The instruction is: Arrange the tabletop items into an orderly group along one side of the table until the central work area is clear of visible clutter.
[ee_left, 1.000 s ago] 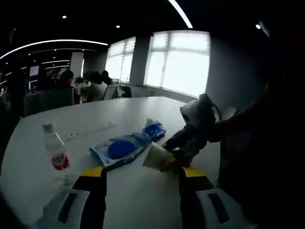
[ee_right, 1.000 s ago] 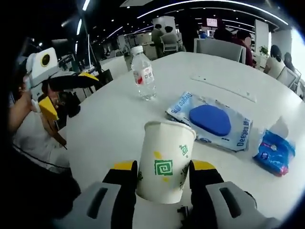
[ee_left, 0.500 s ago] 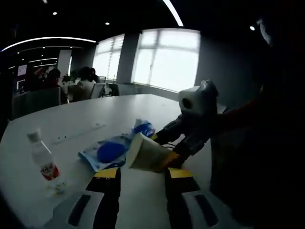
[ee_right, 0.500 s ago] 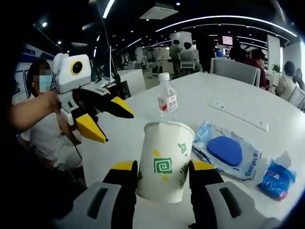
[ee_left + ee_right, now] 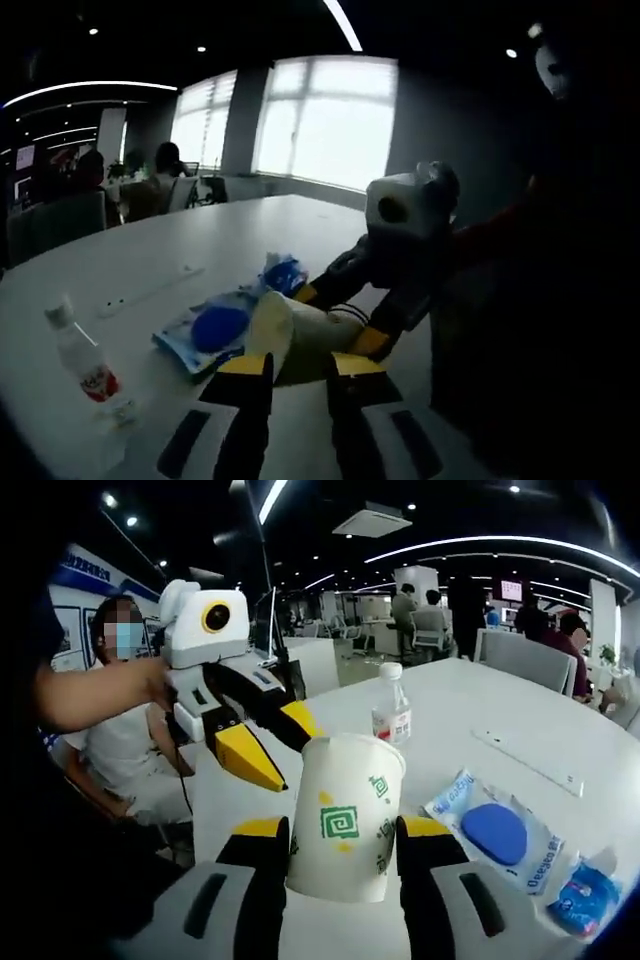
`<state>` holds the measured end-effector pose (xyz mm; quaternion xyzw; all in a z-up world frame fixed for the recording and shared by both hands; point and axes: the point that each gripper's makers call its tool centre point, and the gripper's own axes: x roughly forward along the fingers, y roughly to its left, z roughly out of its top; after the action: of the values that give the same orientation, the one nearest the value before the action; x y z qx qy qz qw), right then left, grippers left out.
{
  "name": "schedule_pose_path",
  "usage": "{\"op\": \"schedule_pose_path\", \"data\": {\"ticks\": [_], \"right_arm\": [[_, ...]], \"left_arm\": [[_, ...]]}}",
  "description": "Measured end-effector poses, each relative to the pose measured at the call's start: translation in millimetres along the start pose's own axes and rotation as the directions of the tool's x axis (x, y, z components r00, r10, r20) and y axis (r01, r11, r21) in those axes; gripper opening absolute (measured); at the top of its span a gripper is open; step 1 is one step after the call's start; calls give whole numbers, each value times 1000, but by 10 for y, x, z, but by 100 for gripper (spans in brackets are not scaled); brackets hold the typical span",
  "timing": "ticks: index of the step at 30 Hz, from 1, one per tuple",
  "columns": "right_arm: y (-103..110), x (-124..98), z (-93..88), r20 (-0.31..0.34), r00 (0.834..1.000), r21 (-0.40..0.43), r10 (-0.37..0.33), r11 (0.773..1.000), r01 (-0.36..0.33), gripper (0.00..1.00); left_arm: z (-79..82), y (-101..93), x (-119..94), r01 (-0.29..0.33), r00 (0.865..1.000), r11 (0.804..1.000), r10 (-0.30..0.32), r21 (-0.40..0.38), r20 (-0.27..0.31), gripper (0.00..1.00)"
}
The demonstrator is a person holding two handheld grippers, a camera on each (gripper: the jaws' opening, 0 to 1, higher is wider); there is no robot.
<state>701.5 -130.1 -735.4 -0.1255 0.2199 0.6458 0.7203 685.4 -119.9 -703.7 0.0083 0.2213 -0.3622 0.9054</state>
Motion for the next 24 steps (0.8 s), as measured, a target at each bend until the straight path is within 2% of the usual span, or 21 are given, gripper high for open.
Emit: {"op": "schedule_pose_path", "data": {"ticks": [11, 17, 20, 24], "right_arm": [[7, 27, -20, -6, 1000, -38, 8, 999, -8, 37], [0, 56, -80, -21, 1000, -56, 10, 998, -11, 36], [-20, 55, -76, -15, 1000, -62, 3, 998, -4, 30], [-37, 47, -62, -8, 1000, -37, -8, 999, 8, 37]], "left_arm": [[71, -44, -7, 38, 999, 999, -38, -21, 9, 8], [67, -110, 4, 85, 996, 996, -85, -3, -23, 2], [40, -105, 18, 81, 995, 997, -80, 15, -53, 0], [35, -86, 34, 80, 994, 997, -78, 25, -72, 0]]}}
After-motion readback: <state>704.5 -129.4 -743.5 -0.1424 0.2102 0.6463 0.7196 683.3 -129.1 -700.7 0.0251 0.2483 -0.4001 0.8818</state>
